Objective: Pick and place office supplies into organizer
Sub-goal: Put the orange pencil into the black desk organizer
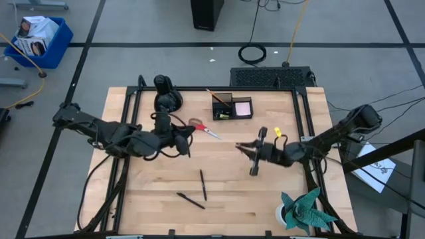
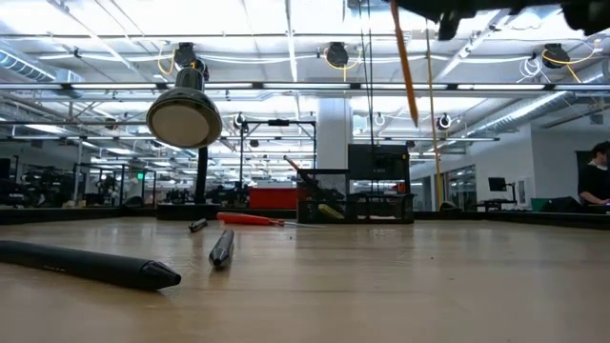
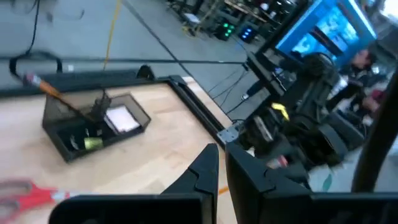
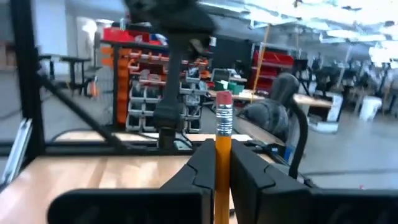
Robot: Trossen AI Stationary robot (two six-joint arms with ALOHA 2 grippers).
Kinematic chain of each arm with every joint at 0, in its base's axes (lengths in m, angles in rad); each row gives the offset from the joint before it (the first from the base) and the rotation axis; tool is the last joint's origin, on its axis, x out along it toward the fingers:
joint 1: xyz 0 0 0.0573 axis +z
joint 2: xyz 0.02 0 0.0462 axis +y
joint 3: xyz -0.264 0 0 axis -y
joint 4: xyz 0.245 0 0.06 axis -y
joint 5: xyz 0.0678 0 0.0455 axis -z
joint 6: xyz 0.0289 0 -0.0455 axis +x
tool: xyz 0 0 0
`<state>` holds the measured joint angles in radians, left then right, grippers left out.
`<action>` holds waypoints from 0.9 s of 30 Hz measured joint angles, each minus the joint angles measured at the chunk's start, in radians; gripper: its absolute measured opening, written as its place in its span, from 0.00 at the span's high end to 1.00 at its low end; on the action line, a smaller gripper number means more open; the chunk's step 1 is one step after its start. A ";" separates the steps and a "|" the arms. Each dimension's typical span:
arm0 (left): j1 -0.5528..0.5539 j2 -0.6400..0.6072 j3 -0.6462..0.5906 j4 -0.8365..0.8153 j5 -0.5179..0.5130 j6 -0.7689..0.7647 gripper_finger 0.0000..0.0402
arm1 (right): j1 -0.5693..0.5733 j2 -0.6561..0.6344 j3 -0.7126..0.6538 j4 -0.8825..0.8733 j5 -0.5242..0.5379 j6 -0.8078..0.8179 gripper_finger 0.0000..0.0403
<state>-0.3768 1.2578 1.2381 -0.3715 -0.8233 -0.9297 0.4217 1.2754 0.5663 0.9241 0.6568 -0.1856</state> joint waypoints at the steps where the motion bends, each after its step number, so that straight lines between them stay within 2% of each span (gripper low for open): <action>1: -0.008 -0.005 0.000 0.004 0.003 0.044 0.92 | -0.025 -0.008 0.000 -0.010 -0.018 0.030 0.96; 4: -0.052 -0.008 0.000 -0.014 -0.038 0.159 0.92 | -0.111 -0.012 0.001 -0.036 -0.083 0.155 0.96; 7: -0.091 -0.016 0.000 -0.049 -0.172 0.163 0.92 | -0.201 -0.011 0.001 -0.042 -0.133 0.197 0.96; 9: -0.105 -0.022 0.000 -0.071 -0.224 0.150 0.92 | -0.266 -0.011 0.001 -0.038 -0.136 0.185 0.96; 13: -0.110 -0.025 0.000 -0.074 -0.208 0.149 0.92 | -0.407 -0.011 0.002 0.003 -0.148 0.241 0.96; 19: -0.112 -0.063 0.000 -0.106 -0.202 0.162 0.92 | -0.572 0.051 0.095 -0.043 -0.329 0.268 0.96; 22: -0.111 -0.086 0.000 -0.137 -0.227 0.159 0.92 | -0.634 0.129 0.171 -0.061 -0.423 0.220 0.96; 27: -0.111 -0.120 0.000 -0.157 -0.294 0.166 0.92 | -0.719 0.212 0.256 -0.062 -0.452 0.206 0.96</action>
<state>-0.4881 1.1378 1.2377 -0.5290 -1.1169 -0.7633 -0.2977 1.4876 0.8222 0.8617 0.2048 0.0203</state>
